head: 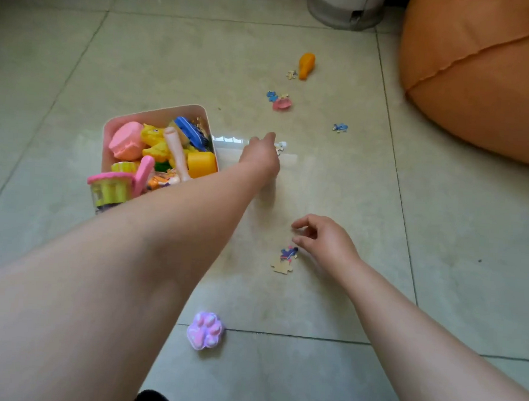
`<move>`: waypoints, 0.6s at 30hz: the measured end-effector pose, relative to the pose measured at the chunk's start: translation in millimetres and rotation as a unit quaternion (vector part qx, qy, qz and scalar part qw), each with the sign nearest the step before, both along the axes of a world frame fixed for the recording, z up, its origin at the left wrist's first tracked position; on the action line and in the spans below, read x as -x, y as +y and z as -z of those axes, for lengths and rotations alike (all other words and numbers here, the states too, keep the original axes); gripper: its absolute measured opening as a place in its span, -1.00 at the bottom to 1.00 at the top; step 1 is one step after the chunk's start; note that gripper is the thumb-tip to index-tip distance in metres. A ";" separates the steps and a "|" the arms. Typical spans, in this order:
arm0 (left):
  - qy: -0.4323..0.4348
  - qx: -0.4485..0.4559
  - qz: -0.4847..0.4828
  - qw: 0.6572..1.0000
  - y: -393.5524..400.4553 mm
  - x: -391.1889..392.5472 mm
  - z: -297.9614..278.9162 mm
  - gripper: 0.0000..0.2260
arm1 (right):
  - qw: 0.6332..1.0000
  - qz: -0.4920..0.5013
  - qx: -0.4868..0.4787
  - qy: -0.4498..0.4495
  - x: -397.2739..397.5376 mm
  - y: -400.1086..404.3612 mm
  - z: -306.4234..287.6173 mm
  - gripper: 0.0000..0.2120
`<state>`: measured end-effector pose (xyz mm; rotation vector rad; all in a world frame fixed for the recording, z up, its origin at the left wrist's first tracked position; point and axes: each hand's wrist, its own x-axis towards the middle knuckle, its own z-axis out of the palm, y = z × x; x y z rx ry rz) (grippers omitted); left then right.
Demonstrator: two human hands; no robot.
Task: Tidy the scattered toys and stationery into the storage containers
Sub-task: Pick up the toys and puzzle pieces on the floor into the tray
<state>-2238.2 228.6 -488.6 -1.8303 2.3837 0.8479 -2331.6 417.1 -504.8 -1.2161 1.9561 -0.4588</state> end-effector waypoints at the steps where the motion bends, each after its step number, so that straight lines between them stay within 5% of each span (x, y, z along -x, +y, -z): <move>1: -0.006 0.009 0.001 1.000 -2.3 0.2 2.8 -0.52 | 1.000 -0.002 0.004 -0.002 -0.5 1.0 0.0 -0.76; 7: -0.033 0.062 0.026 0.997 -8.8 -0.7 14.8 -0.75 | 0.995 -0.096 0.017 0.030 -0.3 12.3 3.3 -0.56; 14: 0.016 0.037 0.022 0.999 -9.7 -3.2 11.1 -0.84 | 0.995 -0.065 0.020 0.074 -9.3 5.5 5.1 -0.82; 18: 0.034 0.056 0.068 0.996 7.5 -5.8 9.6 -0.79 | 0.995 -0.025 0.016 0.095 -12.2 1.8 5.3 -0.81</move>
